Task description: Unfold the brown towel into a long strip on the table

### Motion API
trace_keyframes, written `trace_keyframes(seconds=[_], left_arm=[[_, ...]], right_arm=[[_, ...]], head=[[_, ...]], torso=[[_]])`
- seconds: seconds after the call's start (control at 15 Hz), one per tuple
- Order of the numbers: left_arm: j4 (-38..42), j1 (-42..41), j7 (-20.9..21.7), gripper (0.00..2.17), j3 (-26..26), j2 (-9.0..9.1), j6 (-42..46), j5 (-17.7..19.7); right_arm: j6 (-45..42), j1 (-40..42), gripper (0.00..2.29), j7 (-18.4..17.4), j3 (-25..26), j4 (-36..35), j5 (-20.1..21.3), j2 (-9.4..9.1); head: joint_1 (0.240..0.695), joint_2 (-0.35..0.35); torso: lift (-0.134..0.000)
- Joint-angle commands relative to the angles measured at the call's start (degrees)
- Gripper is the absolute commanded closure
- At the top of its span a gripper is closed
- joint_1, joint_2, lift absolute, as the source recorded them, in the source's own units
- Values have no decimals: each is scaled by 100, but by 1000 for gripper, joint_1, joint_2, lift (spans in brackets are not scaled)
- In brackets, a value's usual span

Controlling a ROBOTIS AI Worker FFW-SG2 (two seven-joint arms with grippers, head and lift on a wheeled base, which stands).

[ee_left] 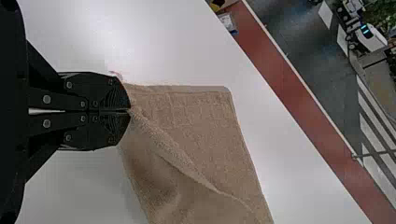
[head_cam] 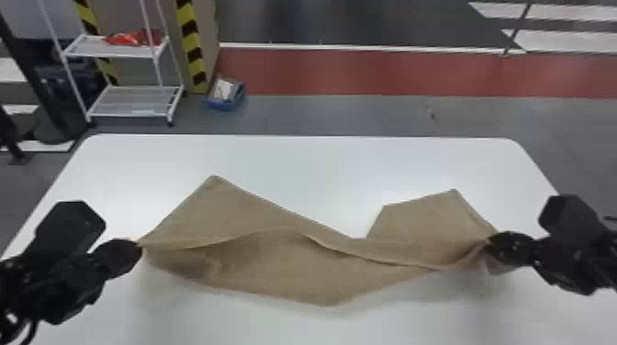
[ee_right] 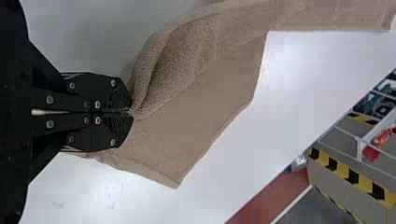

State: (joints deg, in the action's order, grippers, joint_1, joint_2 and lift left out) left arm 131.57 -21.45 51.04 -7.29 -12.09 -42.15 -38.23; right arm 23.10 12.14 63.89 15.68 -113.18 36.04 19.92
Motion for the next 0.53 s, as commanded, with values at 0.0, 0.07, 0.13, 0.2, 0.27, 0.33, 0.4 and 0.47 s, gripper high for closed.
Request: trace_keyframes(seconds=[0.0,0.07,0.13,0.2,0.27,0.33,0.4,0.47], left_arm=[[0,0,-42,1966,88,14,-17,9],[-9,0,-50,1966,193,23,-17,0],[-26,9,-59,1966,290,23,-17,-9],[-70,53,-59,1966,431,23,-17,-9],[-123,106,-59,1966,554,23,0,-27],[-140,106,-59,1966,580,23,0,-53],[-149,106,-50,1966,589,23,0,-71],[-167,106,-42,1966,589,14,0,-79]], right_arm=[[-11,-1065,1568,-219,-205,973,123,91],[-99,-1399,1568,-324,-258,1395,193,91],[-169,-1618,1568,-351,-319,1703,290,91],[-239,-1733,1551,-359,-363,1958,448,56],[-380,-1724,1349,-359,-372,2072,562,47],[-433,-1706,775,-359,-372,2151,580,38],[-433,-1618,80,-430,-319,2151,571,38],[-433,-1487,-2,-447,-214,2072,527,47]], head=[[695,-75],[695,-87],[695,-111],[695,-124],[695,-134],[695,-145],[695,-155],[695,-171]], torso=[[-123],[-123],[-123],[-123],[-123],[-123],[-123],[-123]])
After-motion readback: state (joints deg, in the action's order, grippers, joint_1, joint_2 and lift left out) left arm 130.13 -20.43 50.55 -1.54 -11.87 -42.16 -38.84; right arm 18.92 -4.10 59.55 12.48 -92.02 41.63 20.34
